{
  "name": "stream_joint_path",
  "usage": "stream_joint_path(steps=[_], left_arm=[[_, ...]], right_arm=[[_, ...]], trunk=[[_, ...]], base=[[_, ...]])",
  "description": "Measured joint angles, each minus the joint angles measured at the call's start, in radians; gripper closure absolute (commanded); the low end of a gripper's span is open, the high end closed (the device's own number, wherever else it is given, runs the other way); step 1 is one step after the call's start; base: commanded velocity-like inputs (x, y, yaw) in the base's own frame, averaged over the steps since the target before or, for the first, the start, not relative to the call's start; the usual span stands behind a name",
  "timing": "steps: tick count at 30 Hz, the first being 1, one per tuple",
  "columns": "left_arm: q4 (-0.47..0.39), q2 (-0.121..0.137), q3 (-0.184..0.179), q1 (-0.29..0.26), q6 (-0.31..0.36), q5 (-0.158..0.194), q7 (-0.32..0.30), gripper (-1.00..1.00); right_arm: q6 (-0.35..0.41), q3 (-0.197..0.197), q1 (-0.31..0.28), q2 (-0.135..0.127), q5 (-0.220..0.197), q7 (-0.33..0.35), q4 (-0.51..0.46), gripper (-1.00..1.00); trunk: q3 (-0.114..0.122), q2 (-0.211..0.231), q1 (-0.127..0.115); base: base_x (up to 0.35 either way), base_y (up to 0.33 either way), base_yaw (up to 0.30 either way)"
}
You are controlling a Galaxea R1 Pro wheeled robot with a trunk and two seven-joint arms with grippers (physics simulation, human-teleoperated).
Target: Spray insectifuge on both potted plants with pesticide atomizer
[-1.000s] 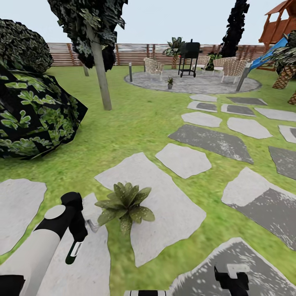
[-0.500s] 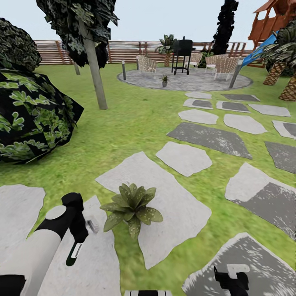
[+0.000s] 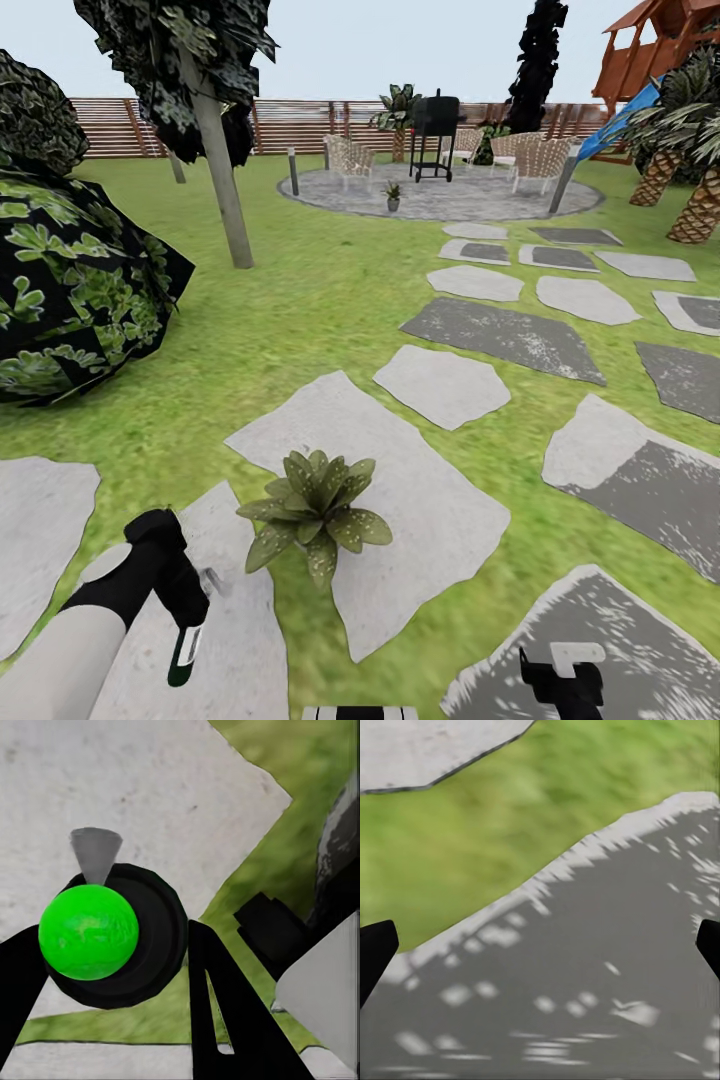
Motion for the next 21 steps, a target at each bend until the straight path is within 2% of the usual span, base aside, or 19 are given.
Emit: stream_joint_path(steps=[2,6,7,10,12,13,14,15,16,18,19,21], left_arm=[[-0.005,0.003,0.004,0.015,-0.002,0.001,0.007,1.0],[-0.009,0.004,0.069,0.023,-0.006,0.002,0.045,1.0],[-0.009,0.005,0.076,0.023,-0.008,0.002,0.048,1.0],[-0.008,0.008,0.077,0.015,-0.01,-0.008,0.042,1.0],[-0.01,0.011,0.074,-0.001,-0.009,-0.02,0.014,1.0],[-0.009,0.011,0.064,-0.031,-0.009,-0.047,-0.023,1.0],[-0.009,0.01,0.03,-0.08,-0.007,-0.117,-0.106,1.0],[-0.009,0.009,0.002,-0.119,-0.007,-0.177,-0.15,1.0],[-0.008,0.006,-0.015,-0.157,-0.008,-0.233,-0.152,1.0],[-0.007,-0.003,-0.028,-0.218,-0.01,-0.295,-0.152,1.0],[-0.001,-0.011,-0.032,-0.269,-0.009,-0.321,-0.152,1.0],[0.004,-0.031,-0.034,-0.311,-0.009,-0.331,-0.152,1.0]], right_arm=[[0.0,0.0,0.0,0.001,0.0,0.0,0.0,-1.0],[0.0,0.0,0.0,0.001,0.0,0.0,0.0,-1.0],[0.0,0.0,0.0,0.001,0.0,0.0,0.0,-1.0],[0.0,0.0,0.0,0.001,0.0,0.0,0.0,-1.0],[0.0,0.0,0.0,0.001,0.0,0.0,0.0,-1.0],[0.0,0.0,0.0,0.001,0.0,0.0,0.0,-1.0],[0.0,-0.001,0.0,0.001,0.0,0.0,0.0,-1.0],[0.0,-0.001,0.0,0.001,0.0,0.0,0.0,-1.0],[0.001,-0.001,0.0,0.001,0.0,0.0,0.0,-1.0],[0.001,-0.001,0.0,0.0,0.0,0.0,0.0,-1.0],[0.001,-0.001,0.0,-0.001,0.0,0.0,0.0,-1.0],[0.001,-0.001,0.0,-0.003,0.0,0.0,0.0,-1.0]], trunk=[[0.0,0.0,0.0],[0.0,0.0,0.0],[0.0,0.0,0.0],[0.0,0.0,0.0],[0.0,0.0,0.0],[0.0,0.0,0.0],[0.0,0.0,0.0],[0.0,0.0,0.0],[0.0,0.0,0.0],[0.0,0.0,0.0],[0.0,0.0,0.0],[0.0,0.0,0.0]], base=[[0.0,0.0,0.0],[0.0,0.0,0.0],[-0.031,0.0,0.0],[-0.026,0.0,0.0],[-0.005,0.0,0.0],[-0.002,0.0,0.0],[0.0,0.0,0.0],[0.0,0.0,0.0],[0.0,0.0,0.0],[0.0,0.0,0.0],[0.0,0.0,0.0],[0.0,0.0,0.0]])
